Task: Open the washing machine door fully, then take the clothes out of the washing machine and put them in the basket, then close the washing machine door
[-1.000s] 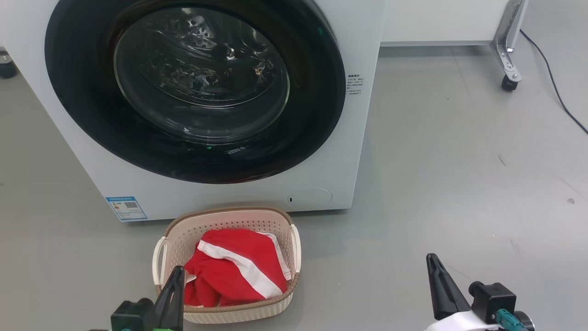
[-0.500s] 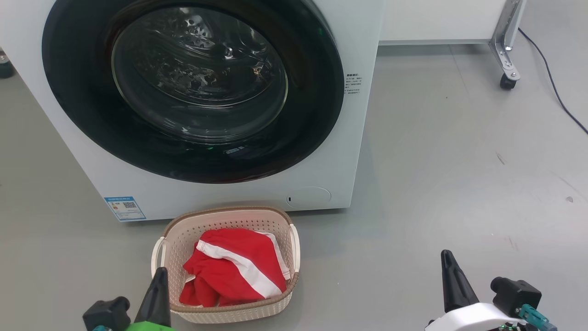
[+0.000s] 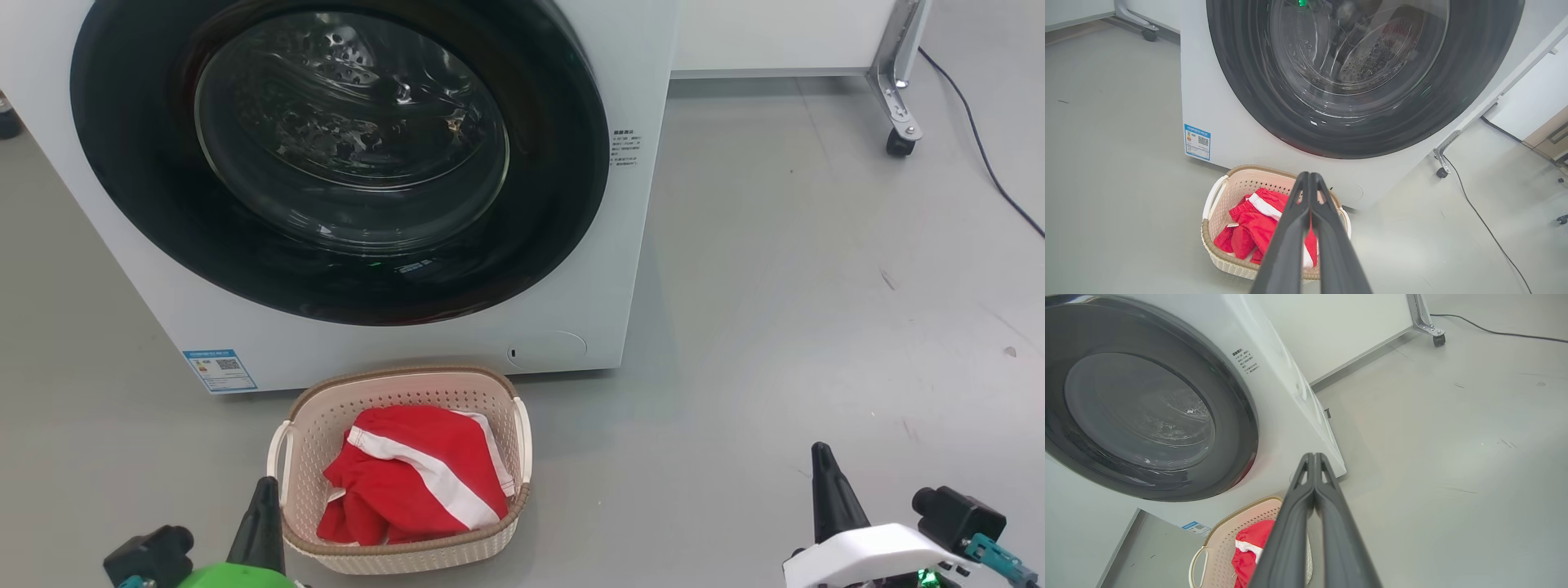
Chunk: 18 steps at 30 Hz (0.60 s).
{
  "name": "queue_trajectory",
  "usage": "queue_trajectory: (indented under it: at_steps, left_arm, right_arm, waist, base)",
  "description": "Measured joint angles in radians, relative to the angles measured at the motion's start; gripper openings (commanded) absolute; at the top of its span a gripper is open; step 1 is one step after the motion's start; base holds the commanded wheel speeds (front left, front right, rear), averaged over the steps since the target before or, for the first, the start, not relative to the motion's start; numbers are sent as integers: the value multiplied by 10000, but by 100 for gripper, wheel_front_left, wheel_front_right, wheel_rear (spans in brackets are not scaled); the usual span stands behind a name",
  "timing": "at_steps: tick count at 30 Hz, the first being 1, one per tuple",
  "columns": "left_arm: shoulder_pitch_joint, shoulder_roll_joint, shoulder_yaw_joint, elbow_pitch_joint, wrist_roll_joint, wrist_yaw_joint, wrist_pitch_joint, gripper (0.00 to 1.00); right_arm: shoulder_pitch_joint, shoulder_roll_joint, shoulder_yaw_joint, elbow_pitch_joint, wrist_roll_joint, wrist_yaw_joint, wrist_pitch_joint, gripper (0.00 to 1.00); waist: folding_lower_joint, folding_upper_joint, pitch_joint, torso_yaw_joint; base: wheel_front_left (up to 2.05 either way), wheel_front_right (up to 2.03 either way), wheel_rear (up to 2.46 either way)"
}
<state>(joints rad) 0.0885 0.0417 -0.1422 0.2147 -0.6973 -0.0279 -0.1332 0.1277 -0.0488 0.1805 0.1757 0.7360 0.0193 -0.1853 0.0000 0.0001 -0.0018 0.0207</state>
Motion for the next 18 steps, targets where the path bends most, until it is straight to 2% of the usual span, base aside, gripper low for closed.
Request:
queue_trajectory:
  at_steps: [18]
  left_arm:
    - [-360, 13, 464, 105, -2339, -226, 543, 0]
  right_arm:
    - [-421, -186, -506, 73, 2466, 186, 543, 0]
  waist:
    - [0, 0, 16, -51]
  base:
    - [0, 0, 0]
